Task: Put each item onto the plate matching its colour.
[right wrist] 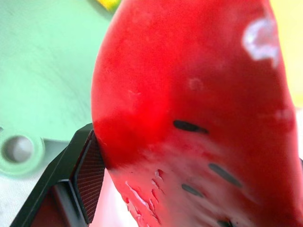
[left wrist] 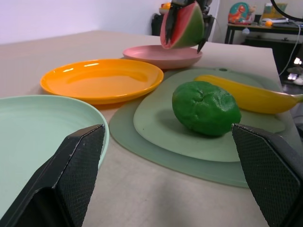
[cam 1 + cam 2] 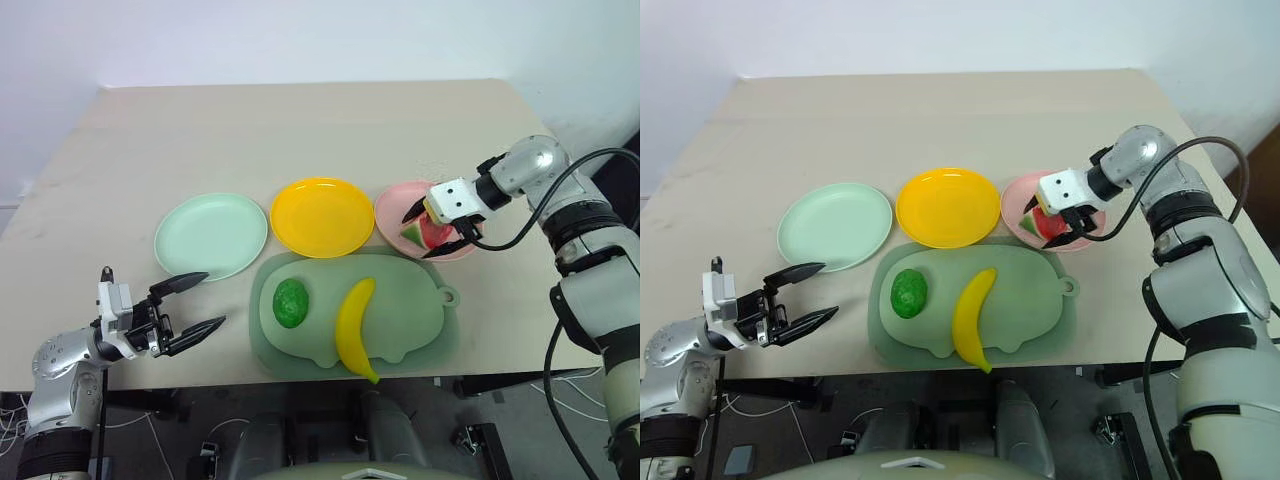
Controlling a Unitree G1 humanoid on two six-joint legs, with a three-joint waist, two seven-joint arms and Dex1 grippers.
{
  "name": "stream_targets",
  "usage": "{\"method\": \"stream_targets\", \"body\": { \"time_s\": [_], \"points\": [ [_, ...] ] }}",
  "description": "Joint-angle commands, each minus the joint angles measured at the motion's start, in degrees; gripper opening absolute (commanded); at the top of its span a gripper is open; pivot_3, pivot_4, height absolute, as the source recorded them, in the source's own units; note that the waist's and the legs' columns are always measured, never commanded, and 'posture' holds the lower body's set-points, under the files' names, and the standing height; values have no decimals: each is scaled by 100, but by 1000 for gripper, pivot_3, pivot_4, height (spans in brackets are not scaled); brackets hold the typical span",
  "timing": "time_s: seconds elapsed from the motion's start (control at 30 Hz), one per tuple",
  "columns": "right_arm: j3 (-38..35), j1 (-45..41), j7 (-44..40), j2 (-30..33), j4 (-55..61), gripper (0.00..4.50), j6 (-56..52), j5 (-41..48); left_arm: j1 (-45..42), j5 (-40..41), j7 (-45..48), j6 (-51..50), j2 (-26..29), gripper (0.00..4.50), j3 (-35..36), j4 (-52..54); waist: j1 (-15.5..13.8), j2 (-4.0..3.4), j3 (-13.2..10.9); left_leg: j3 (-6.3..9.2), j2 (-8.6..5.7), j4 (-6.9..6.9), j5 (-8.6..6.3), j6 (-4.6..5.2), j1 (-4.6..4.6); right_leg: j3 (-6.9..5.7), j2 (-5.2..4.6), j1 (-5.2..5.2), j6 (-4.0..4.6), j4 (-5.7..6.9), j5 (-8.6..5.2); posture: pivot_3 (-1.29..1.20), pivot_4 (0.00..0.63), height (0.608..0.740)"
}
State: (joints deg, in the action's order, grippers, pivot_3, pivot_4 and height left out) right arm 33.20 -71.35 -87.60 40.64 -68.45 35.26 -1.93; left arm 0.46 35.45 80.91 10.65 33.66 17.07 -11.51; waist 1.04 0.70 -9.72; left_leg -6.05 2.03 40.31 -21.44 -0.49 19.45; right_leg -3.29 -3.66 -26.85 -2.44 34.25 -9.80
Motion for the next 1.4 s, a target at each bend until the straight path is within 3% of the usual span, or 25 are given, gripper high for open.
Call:
{"method": "stream_targets", "body": {
  "time_s": [0.03,0.3,0.4,0.6,0.87,1.17,1.4],
  "points": [
    [-312,-253,397,-48,-258,3633,-54,-370,4,5,-6,139,90,4500,174,68,5,-1,0,0,0,0,0,-1,0,0,0,0,0,0,0,0,150,736],
    [-543,-277,937,-41,-458,3633,-77,-1051,-23,-27,-60,276,120,4500,262,23,11,-3,-2,0,0,-1,3,-6,1,1,-1,0,0,-1,0,0,150,736],
    [-713,-274,874,-34,-464,4483,-93,-1092,-62,-61,-55,296,168,4500,269,-11,11,-4,-2,0,0,-1,3,-6,1,1,-1,0,0,-1,0,0,150,736],
    [-971,-282,864,-26,-448,4483,-92,-1188,-228,-90,-113,261,192,4500,257,-65,13,-5,-3,0,0,-1,2,-4,1,1,0,0,-1,-1,0,0,150,736],
    [-1598,-487,-416,-136,-5,4483,-347,-292,-220,-90,-159,290,255,4500,358,-34,30,-10,-6,0,1,-2,3,-5,0,1,1,0,-1,-1,1,0,150,736],
    [48,158,-490,420,3065,4483,-1707,2447,-71,18,-11,304,515,4500,599,35,-11,-15,-9,4,18,-7,-2,2,-2,-1,-2,-2,0,-1,1,0,150,736],
    [1148,950,-490,867,4993,4483,-1891,3082,291,179,-48,232,566,4500,935,361,-17,-13,-8,6,15,-7,-5,8,2,-12,-12,-6,-1,-3,1,0,150,736]
  ]
}}
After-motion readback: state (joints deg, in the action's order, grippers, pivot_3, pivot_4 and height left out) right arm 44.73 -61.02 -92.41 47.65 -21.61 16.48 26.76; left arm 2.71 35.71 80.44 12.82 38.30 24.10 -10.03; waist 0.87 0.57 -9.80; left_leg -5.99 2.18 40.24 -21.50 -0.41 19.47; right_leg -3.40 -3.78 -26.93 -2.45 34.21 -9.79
